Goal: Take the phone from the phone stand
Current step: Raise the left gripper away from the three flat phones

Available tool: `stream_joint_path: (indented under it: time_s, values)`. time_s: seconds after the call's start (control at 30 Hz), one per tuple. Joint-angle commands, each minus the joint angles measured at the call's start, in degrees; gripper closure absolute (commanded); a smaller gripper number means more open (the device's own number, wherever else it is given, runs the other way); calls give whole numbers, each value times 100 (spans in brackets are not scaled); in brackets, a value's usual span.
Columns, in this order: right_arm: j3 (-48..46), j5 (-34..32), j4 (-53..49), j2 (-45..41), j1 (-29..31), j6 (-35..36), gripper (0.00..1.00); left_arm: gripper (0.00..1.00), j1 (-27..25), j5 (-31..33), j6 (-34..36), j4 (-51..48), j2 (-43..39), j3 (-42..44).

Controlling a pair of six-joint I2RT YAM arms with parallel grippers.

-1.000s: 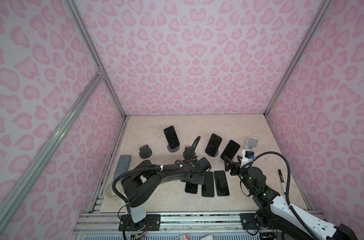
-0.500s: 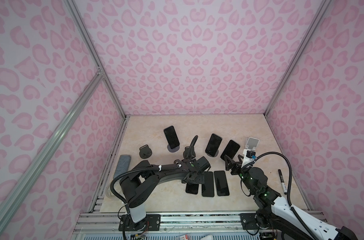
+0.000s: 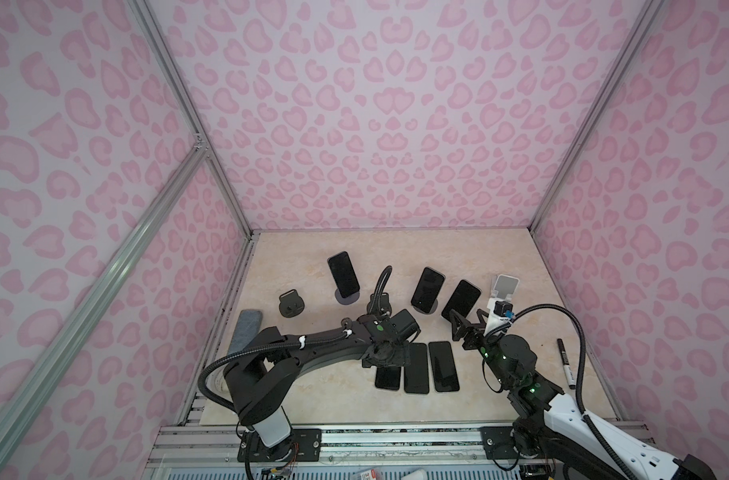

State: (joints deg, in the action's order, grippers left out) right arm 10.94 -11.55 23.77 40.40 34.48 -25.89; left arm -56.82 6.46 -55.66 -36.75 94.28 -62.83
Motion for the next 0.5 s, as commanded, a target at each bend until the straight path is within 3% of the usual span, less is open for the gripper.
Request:
stream_joint_path:
  time_s: [0.0,0.23,0.33,0.47]
  values:
    - [16,9,-6,3,0,23,7,13,38,821,249,-324,-526,-204]
    - [12,40,16,18,0,-9,6,0,121,2584,1047,-409,-1372,-602]
    - [24,30,57,121,-2,-12,6,3,237,3150,1147,-95,-1259,-601]
    - [48,11,49,206,3,7,6,3,610,2989,1079,-127,-550,-937]
